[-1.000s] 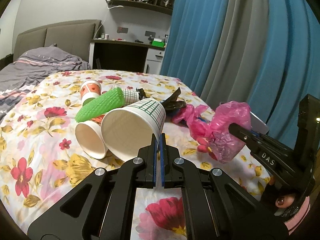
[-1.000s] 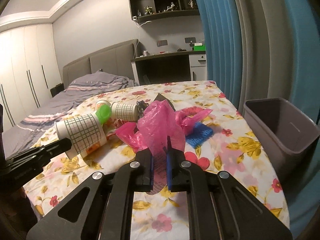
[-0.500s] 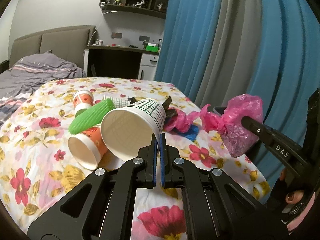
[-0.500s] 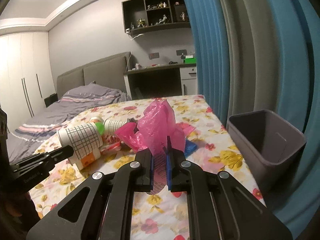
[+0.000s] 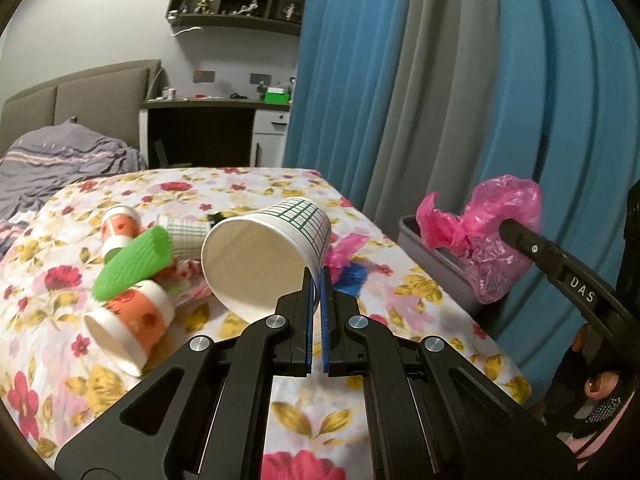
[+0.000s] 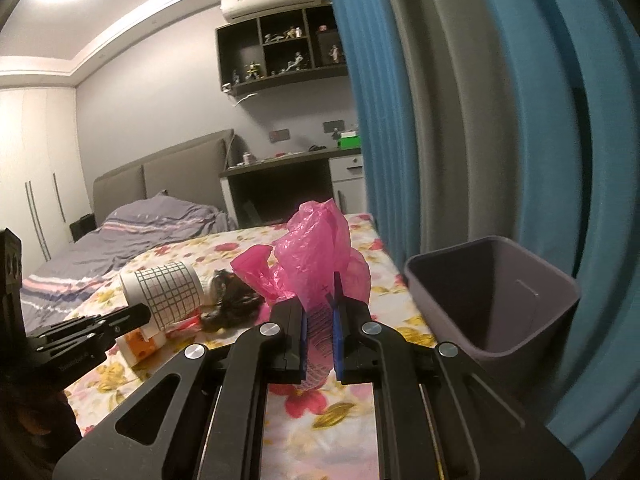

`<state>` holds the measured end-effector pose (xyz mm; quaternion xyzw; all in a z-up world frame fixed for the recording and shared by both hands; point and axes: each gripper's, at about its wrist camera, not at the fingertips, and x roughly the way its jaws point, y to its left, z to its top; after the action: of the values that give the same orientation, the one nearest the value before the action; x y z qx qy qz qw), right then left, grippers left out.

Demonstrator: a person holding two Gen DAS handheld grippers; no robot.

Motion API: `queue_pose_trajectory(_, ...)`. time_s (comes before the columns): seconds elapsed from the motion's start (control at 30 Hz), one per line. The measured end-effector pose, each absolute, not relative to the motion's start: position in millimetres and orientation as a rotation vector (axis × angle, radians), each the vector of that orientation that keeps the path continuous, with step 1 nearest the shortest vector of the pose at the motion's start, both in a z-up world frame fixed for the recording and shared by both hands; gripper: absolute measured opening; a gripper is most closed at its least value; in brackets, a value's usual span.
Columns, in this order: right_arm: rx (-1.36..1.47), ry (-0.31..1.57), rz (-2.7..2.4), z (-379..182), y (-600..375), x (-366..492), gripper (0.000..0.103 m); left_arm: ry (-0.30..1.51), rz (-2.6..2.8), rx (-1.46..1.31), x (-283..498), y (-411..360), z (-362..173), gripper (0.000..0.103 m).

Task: Collect trash
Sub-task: 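Carry the paper cup and pink bag over the grey bin with both tools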

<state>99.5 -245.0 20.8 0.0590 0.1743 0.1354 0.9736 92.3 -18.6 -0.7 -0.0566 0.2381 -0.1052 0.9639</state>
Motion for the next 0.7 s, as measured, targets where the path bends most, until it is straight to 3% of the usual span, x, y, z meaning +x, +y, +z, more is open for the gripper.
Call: queue_pose_trajectory(0.7,0.177,0.28,0.044,24,-329,123,0.011,0.441,-0.461,-0.073,158,-118,27,0.002)
